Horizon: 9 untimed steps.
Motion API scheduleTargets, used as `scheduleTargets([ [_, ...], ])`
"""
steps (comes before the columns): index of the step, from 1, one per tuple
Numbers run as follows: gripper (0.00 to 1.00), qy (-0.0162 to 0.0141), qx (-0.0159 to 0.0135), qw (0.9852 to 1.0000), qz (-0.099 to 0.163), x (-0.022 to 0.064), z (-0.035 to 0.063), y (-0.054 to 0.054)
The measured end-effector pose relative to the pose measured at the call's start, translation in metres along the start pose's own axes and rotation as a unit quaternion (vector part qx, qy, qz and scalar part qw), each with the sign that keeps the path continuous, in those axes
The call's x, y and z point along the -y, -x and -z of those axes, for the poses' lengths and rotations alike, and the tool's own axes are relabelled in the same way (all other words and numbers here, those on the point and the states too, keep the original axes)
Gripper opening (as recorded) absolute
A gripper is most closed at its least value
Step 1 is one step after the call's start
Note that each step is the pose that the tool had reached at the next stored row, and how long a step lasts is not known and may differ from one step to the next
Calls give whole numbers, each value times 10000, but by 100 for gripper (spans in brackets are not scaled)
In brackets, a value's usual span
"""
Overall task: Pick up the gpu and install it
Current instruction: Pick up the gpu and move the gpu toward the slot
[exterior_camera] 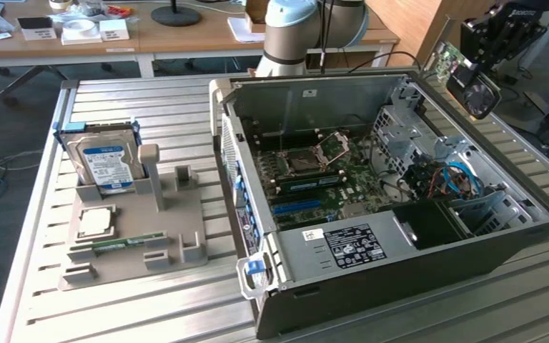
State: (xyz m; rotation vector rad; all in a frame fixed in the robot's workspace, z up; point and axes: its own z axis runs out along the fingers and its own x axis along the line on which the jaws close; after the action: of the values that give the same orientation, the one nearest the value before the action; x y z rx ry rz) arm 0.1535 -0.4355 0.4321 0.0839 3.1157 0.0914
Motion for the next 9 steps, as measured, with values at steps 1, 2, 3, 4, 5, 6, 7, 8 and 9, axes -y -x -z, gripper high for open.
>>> scheduleTargets([
  [1, 27, 0, 0, 10000, 0, 0, 0, 0],
  [2, 27, 0, 0, 10000, 0, 0, 0, 0],
  [3, 27, 0, 0, 10000, 0, 0, 0, 0],
  [4, 27, 0, 0, 10000, -1, 0, 0, -5],
  [5, 27, -1, 0, 10000, -1, 1, 1, -16],
  [6, 27, 0, 1, 10000, 0, 2, 1, -33],
  [7, 27, -1, 0, 10000, 0, 3, 2, -56],
  [8, 27, -1, 1, 10000, 0, 4, 3, -84],
  [9, 27, 0, 0, 10000, -1, 7, 4, -124],
])
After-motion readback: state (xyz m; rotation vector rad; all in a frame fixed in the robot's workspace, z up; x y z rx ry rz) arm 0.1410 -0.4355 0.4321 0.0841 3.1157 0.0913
